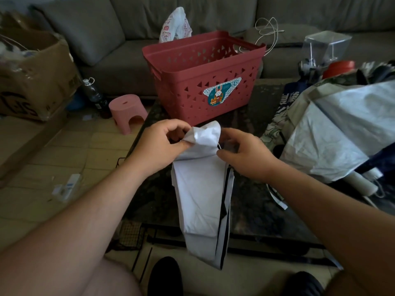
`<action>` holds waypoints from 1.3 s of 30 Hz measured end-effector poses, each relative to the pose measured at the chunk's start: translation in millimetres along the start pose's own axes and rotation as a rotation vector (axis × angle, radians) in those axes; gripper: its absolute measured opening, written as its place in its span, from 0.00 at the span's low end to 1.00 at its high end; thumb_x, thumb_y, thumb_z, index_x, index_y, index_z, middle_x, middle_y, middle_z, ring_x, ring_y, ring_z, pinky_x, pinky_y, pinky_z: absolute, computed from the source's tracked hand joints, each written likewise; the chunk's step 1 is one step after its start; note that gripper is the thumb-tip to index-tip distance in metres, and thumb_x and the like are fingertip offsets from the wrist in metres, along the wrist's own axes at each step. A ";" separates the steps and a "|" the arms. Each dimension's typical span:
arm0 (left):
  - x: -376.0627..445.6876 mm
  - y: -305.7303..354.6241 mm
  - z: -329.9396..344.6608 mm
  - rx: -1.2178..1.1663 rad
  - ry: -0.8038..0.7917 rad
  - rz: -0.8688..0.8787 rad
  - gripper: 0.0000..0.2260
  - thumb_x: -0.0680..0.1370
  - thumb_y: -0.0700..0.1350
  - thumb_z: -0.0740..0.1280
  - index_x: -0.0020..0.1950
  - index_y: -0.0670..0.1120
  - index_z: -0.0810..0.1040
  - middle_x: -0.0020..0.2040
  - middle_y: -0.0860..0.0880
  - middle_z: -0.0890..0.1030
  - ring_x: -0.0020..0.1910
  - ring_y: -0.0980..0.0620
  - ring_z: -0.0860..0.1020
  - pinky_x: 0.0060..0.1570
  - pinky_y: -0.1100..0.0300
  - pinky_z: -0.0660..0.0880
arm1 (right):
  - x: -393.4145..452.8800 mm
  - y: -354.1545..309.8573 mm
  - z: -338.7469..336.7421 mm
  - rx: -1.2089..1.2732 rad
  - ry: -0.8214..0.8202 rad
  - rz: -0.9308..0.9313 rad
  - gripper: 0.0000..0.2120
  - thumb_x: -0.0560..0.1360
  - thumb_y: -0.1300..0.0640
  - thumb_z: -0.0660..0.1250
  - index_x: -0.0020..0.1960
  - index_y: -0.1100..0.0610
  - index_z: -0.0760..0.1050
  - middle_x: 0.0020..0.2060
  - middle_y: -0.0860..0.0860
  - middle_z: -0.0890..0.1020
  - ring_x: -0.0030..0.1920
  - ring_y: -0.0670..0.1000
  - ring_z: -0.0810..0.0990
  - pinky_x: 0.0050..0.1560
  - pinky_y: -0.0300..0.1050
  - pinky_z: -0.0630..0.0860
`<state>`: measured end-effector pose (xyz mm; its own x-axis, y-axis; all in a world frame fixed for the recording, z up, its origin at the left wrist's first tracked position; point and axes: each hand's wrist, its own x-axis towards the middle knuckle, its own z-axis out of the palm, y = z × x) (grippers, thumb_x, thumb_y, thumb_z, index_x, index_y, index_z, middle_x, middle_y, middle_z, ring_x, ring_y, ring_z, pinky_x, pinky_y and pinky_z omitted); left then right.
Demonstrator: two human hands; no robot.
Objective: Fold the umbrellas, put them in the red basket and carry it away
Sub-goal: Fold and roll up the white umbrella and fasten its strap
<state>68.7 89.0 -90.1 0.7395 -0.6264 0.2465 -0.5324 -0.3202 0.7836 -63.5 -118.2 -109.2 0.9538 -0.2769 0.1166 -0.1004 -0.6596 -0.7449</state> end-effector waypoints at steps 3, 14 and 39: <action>-3.2 5.4 -0.7 0.035 0.012 0.046 0.11 0.73 0.48 0.81 0.51 0.59 0.83 0.52 0.57 0.84 0.54 0.54 0.82 0.57 0.48 0.81 | -1.0 -2.4 1.4 0.061 0.048 -0.039 0.17 0.77 0.52 0.73 0.64 0.42 0.78 0.52 0.36 0.83 0.49 0.43 0.83 0.51 0.42 0.80; -22.2 18.8 2.5 -0.007 0.128 0.090 0.20 0.72 0.46 0.82 0.58 0.61 0.81 0.47 0.55 0.84 0.47 0.52 0.83 0.51 0.52 0.82 | -2.2 -16.9 -1.3 0.660 -0.010 -0.023 0.16 0.69 0.47 0.78 0.50 0.56 0.84 0.43 0.50 0.83 0.44 0.51 0.79 0.47 0.49 0.75; -23.0 26.4 -5.2 -0.355 0.045 -0.050 0.23 0.76 0.42 0.78 0.66 0.60 0.77 0.52 0.50 0.88 0.56 0.39 0.84 0.59 0.47 0.82 | 5.2 -20.0 5.6 0.479 0.190 -0.123 0.03 0.76 0.58 0.77 0.44 0.57 0.86 0.58 0.44 0.83 0.59 0.48 0.83 0.58 0.58 0.82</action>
<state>39.8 98.6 -72.1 0.7825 -0.5821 0.2212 -0.3245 -0.0780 0.9427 -54.9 -102.5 -97.5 0.8777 -0.3689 0.3060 0.1919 -0.3144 -0.9297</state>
